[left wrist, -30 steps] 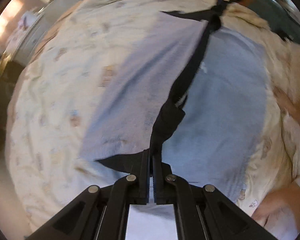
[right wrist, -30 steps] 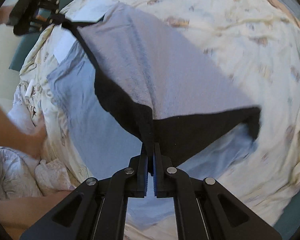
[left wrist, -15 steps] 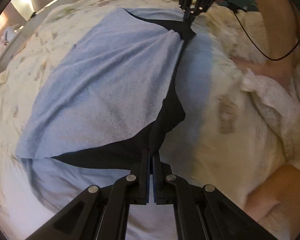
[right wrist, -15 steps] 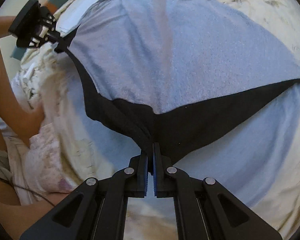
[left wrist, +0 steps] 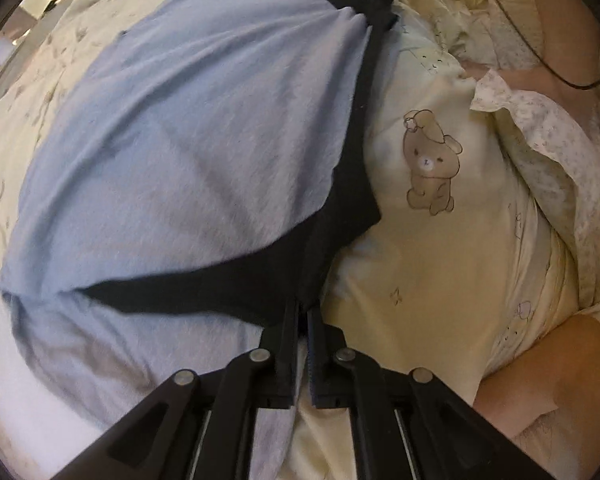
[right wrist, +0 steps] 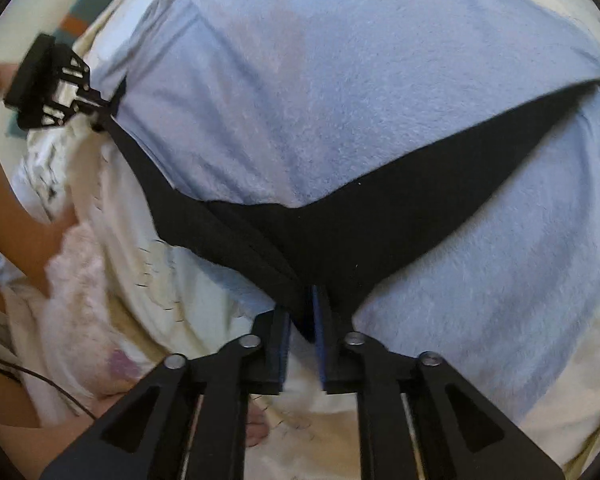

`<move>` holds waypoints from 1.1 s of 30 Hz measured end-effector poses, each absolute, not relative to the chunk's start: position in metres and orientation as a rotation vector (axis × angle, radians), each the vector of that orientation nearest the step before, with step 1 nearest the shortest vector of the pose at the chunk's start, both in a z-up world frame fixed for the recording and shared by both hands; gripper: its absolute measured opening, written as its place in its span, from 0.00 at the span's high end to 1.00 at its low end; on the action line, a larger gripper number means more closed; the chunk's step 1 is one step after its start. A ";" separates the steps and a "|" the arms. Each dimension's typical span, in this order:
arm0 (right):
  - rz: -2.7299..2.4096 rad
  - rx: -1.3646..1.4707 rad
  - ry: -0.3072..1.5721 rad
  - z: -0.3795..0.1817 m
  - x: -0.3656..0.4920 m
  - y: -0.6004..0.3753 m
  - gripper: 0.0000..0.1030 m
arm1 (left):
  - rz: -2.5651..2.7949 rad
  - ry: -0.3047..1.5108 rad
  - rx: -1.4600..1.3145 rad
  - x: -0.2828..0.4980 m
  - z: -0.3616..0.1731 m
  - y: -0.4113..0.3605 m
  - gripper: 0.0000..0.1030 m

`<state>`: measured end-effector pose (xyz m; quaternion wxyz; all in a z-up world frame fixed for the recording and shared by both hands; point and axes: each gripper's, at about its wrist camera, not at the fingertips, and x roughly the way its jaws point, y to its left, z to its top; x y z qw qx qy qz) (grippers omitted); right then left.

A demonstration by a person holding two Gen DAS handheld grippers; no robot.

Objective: Fold clothes

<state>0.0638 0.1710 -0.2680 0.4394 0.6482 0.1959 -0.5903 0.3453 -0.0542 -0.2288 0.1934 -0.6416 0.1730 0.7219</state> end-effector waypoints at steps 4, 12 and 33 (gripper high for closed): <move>-1.508 1.633 0.456 -0.255 0.066 0.193 0.40 | 2.162 0.305 -1.925 0.341 -0.209 -0.092 0.67; -1.795 1.497 0.157 -0.208 0.030 0.228 0.40 | 2.434 0.196 -2.211 0.335 -0.169 -0.149 0.67; -1.810 1.492 -0.293 -0.218 -0.014 0.179 0.40 | 2.843 -0.802 -1.851 0.258 -0.206 -0.309 0.55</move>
